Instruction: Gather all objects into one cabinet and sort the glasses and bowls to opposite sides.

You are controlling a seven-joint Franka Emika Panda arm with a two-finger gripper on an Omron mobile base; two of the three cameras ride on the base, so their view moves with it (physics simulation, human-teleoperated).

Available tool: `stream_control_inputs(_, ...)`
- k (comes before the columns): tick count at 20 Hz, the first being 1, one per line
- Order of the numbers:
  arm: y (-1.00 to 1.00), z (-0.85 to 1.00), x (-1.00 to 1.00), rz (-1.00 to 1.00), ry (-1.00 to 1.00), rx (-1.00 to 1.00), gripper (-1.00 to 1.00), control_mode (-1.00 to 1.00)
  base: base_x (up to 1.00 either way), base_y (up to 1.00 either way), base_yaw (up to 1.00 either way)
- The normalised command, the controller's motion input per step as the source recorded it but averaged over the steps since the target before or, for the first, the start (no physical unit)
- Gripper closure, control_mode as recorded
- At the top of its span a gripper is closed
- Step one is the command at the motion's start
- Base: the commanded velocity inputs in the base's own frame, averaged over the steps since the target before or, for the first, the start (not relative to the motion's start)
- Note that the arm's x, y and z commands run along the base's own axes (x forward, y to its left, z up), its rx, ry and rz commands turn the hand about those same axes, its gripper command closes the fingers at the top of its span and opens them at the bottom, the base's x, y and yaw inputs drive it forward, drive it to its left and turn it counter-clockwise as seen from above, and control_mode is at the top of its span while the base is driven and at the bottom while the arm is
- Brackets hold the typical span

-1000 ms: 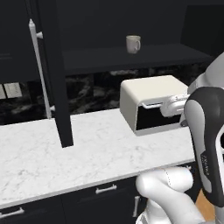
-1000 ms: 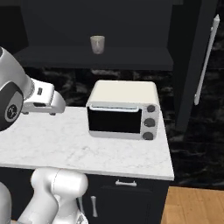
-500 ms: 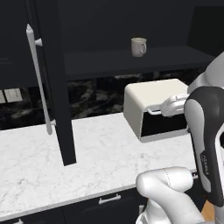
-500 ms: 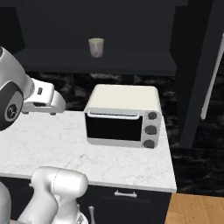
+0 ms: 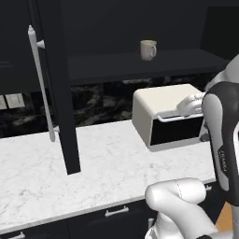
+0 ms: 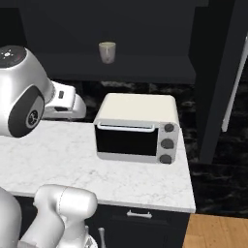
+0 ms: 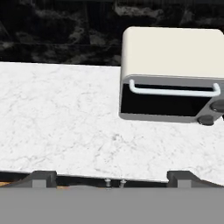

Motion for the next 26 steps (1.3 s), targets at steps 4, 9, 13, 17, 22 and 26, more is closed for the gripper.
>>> stream_control_inputs(4, -0.22, 0.28, 0.66, -0.02, -0.1, 0.0, -1.0, -1.0, 0.0, 0.0, 0.0)
stream_control_inputs(9, -0.05, 0.14, 0.9, -0.07, -0.11, 0.05, -1.0, -1.0, 0.0, 0.0, 0.0)
stream_control_inputs(13, 0.0, 0.0, 0.62, 0.0, 0.03, 0.02, -1.0, -1.0, 0.0, 0.0, 0.0)
stream_control_inputs(17, 0.0, 0.0, 0.19, 0.01, 0.02, 0.0, -1.0, -1.0, 0.0, 0.0, 0.0)
stream_control_inputs(22, -0.01, 0.0, 0.26, 0.03, 0.05, 0.0, -1.0, -1.0, 0.0, 0.0, 0.0)
stream_control_inputs(26, 0.0, 0.0, 0.45, 0.02, -0.02, 0.0, -1.0, -1.0, 0.0, 0.0, 0.0)
